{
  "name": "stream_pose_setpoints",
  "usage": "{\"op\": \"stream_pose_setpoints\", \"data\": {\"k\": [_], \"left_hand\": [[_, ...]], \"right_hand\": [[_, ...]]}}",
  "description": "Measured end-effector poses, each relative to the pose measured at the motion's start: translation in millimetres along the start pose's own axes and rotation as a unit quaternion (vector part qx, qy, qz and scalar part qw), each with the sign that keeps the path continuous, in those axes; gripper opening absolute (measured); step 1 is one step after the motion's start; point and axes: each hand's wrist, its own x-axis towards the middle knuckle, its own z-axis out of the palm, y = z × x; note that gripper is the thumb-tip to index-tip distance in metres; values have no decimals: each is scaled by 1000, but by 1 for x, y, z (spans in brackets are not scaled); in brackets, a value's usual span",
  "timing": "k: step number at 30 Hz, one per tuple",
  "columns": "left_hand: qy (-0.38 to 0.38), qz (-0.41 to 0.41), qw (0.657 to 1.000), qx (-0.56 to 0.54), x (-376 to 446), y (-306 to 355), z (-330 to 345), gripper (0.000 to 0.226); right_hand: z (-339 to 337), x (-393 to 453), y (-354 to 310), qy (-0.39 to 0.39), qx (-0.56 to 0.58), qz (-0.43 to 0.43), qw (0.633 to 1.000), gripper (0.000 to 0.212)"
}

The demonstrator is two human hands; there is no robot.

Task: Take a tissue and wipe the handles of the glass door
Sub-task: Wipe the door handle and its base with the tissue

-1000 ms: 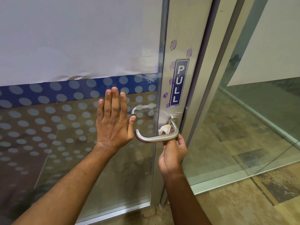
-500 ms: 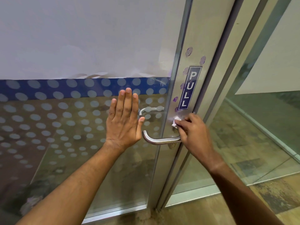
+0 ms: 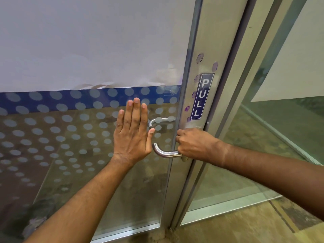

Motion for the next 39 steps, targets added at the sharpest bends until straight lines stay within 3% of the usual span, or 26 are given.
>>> {"op": "stream_pose_setpoints", "data": {"k": [7, 14, 19, 26, 33, 39], "left_hand": [[-5, 0, 1000, 9, 0, 0, 0, 96], [1, -2, 1000, -2, 0, -1, 2, 97], [-1, -3, 1000, 1, 0, 0, 0, 96], [-3, 0, 1000, 2, -1, -2, 2, 93], [3, 1, 1000, -5, -1, -1, 3, 92], [10, 2, 1000, -3, -1, -1, 3, 90]], "right_hand": [[10, -16, 5, 52, 23, 61, 997, 10], [16, -18, 5, 85, -9, 2, 996, 13], [27, -36, 5, 168, 42, 97, 980, 18], [30, -28, 3, 149, 0, 37, 988, 21], [36, -29, 5, 219, 34, 121, 968, 12], [43, -28, -1, 204, 35, 112, 972, 14]]}}
